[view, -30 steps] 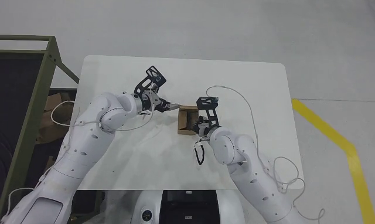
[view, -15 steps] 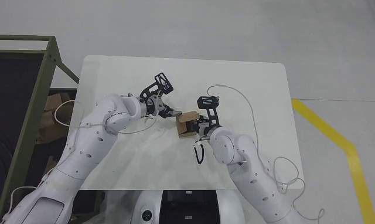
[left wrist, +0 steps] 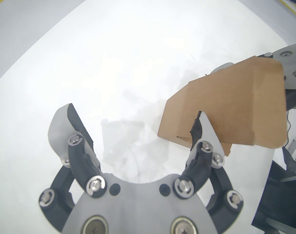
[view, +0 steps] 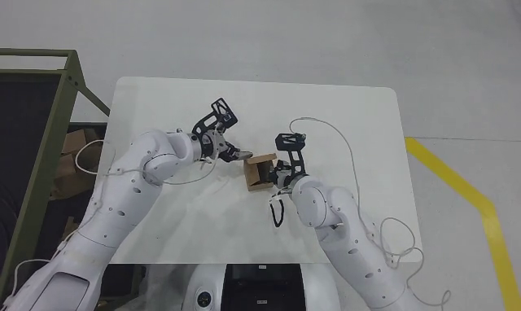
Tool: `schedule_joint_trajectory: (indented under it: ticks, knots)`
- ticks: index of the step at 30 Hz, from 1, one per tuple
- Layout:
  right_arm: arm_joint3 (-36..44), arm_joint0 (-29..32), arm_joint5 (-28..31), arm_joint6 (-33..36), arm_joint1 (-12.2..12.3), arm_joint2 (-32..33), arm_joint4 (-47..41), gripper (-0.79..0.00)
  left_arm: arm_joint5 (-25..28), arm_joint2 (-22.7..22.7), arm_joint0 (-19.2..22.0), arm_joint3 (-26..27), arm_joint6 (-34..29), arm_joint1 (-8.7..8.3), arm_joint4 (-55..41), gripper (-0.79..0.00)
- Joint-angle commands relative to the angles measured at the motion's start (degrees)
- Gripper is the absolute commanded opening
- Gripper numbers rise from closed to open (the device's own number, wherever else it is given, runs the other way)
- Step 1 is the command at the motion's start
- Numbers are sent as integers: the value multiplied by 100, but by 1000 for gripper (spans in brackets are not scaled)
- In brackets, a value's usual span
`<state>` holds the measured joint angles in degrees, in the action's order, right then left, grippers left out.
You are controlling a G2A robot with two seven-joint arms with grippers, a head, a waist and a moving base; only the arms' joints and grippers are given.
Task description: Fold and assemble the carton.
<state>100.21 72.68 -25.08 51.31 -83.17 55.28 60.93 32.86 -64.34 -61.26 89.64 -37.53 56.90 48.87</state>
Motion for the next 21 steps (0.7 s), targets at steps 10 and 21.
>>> schedule_joint_trajectory:
  ticks: [10, 21]
  knots:
    - [-33, -23, 42, -2, -9, 25, -22, -686, 935, -424, -232, -129, -455, -171, -431, 0]
    - [-63, -58, 35, -19, -27, 1, -28, -683, -203, 292, -51, -201, -100, 23, -192, 0]
